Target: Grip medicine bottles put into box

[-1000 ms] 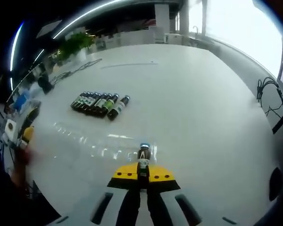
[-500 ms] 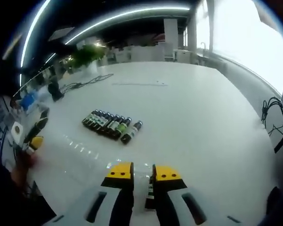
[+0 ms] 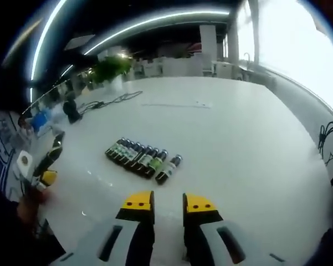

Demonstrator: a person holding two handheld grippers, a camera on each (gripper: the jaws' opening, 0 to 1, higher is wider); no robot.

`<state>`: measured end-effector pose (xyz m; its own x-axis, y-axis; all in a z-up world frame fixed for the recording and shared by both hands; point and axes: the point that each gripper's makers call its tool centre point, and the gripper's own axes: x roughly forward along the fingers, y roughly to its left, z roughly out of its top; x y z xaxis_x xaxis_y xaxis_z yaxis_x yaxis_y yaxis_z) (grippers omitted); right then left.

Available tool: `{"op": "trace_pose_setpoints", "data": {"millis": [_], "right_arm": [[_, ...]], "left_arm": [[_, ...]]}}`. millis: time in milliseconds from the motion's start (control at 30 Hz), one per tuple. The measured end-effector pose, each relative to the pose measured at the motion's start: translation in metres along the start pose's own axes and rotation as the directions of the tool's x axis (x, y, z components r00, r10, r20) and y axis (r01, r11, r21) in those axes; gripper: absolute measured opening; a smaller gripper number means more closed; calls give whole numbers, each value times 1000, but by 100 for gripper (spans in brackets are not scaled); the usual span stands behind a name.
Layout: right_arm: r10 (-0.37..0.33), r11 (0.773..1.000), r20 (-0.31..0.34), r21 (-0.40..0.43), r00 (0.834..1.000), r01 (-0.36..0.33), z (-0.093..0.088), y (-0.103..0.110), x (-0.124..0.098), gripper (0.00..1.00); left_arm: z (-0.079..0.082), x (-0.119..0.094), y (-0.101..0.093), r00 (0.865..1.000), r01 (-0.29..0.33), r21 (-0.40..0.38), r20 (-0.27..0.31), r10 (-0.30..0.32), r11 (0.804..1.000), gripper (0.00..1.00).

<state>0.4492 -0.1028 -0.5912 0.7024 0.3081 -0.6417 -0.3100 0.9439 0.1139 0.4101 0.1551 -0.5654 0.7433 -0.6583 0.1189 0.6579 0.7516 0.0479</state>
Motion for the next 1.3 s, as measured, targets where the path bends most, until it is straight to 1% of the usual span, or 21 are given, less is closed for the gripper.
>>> {"op": "trace_pose_setpoints", "data": {"millis": [133,233,400,600,733,867,1000,1100,1167,1267,1300], "right_arm": [[15,1000,-13,21,1000,-15,3,4,5,16],[5,1000,-16,-17,1000,-5,7,5,8,17],[7,1000,-28,-12,1000,-7,14,5,16,16],[23,998,-55,55,998,-21,20,9,29,16],[14,996,-77,86,997,-8,22,8,39,15],[-5,998,-98,67,995,12,22,7,48,15],[-9,996,-115,86,993,19,24,6,55,15],[-23,996,-130,80,991,33,25,3,59,14],[-27,994,-142,100,989,41,25,0,61,13],[-37,994,-159,96,987,53,26,-4,65,13],[-36,993,-155,101,987,52,28,-4,65,13]], "left_arm": [[-1,1,-1,1000,6,4,-3,-6,1000,37],[0,1,-2,1000,7,6,-2,-7,1000,37],[0,1,-2,1000,7,6,0,-7,1000,37],[-1,1,-5,1000,20,15,-4,-20,1000,37],[0,1,-5,1000,19,16,-2,-19,1000,37],[0,1,-6,1000,23,12,-1,-23,1000,37],[1,1,-5,1000,19,10,-1,-19,1000,37],[-1,1,-5,1000,16,9,-8,-16,1000,37],[0,0,-4,1000,13,12,-5,-13,1000,37],[1,0,-4,1000,10,9,-2,-10,1000,37],[1,0,-3,1000,10,7,1,-10,1000,37]]}}
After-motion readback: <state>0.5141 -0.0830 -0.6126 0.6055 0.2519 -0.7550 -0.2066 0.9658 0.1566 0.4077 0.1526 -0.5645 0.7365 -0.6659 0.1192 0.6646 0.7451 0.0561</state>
